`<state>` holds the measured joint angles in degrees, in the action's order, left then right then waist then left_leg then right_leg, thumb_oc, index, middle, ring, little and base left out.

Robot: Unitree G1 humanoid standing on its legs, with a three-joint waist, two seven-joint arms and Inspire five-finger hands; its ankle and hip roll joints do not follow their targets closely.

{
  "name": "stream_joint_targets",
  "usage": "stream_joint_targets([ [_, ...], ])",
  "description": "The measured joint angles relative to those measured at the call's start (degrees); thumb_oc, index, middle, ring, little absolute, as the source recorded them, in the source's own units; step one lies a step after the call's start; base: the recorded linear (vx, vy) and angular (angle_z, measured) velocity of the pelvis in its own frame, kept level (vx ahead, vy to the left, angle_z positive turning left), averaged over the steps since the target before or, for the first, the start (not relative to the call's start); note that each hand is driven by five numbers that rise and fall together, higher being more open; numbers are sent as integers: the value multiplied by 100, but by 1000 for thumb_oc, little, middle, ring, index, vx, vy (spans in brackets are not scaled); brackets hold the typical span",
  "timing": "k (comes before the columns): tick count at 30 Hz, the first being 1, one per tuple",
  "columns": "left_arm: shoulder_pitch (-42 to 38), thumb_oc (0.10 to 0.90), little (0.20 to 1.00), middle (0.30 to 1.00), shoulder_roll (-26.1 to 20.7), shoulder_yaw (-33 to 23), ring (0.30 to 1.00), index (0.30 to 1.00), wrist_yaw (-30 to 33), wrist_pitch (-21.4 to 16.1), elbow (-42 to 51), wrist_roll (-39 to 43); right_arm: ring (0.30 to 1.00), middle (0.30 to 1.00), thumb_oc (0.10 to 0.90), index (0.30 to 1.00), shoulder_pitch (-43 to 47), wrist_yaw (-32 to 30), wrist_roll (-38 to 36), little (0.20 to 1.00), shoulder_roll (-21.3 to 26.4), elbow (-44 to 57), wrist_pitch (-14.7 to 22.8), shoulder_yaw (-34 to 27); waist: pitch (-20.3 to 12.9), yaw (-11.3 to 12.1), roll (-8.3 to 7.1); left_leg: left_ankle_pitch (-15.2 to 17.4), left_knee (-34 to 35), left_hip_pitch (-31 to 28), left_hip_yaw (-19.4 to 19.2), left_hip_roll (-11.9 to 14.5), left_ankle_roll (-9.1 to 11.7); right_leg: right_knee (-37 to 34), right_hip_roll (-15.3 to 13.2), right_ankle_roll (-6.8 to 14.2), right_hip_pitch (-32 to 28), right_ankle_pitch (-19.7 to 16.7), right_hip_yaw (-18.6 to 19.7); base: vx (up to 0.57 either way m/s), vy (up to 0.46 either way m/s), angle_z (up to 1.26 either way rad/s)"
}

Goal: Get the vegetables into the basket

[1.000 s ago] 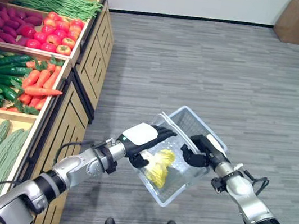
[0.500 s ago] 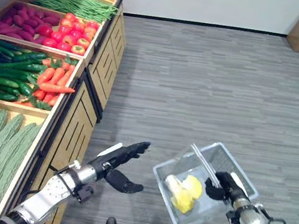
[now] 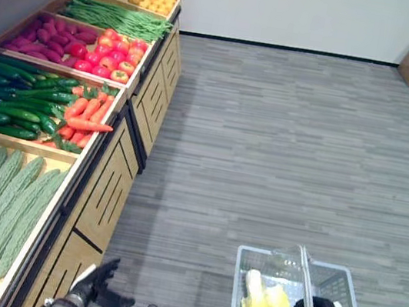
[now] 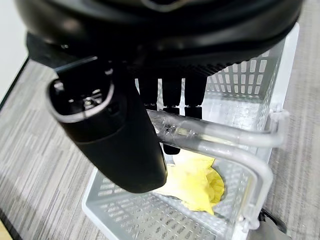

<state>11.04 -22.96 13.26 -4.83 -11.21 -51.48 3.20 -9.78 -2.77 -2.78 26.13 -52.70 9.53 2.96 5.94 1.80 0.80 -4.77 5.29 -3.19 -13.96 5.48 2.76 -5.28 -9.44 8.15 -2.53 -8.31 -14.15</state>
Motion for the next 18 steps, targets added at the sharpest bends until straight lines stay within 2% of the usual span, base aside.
stream_joint_targets([
  [2, -183, 900, 1000, 1000, 255, -225, 1000, 1000, 181, -80, -690, -108, 300, 300, 400, 300, 31, -29, -53, 300, -83, -282, 26, -26, -54, 5, 5, 6, 1, 4, 0, -4, 9, 0, -5, 3, 4, 3, 3, 0, 0, 0],
  [7, -370, 900, 1000, 1000, 452, -380, 1000, 1000, 369, -71, -1456, -330, 300, 300, 400, 300, 21, -59, -54, 300, -213, -417, 19, 107, -97, -2, 6, 20, 1, 24, -18, -6, 27, 0, -5, 13, 38, 12, 28, 5, 2, -1],
  [8, -411, 900, 1000, 1000, 482, -383, 1000, 1000, 442, -62, -1715, -571, 300, 300, 400, 300, 34, -76, -56, 300, -272, -544, 62, 128, -104, -22, -41, 37, 3, 35, -23, -4, 44, 0, -5, 12, 55, 17, 35, 0, 0, 0],
  [9, -466, 900, 1000, 1000, 519, -390, 1000, 1000, 488, -13, -1830, -666, 300, 300, 400, 300, 64, -91, -57, 300, -297, -568, 64, 149, -141, -15, 7, 38, 3, 37, -25, -5, 47, 1, -4, 11, 54, 17, 36, 0, 0, 0],
  [18, -428, 900, 1000, 1000, 662, -392, 1000, 1000, 623, 99, -1865, -768, 300, 300, 400, 300, 224, -28, -83, 300, -415, -1079, 75, 272, -129, 34, -43, 52, 3, 70, -24, -21, 42, 1, -21, 13, 89, 17, 31, 10, 25, 0],
])
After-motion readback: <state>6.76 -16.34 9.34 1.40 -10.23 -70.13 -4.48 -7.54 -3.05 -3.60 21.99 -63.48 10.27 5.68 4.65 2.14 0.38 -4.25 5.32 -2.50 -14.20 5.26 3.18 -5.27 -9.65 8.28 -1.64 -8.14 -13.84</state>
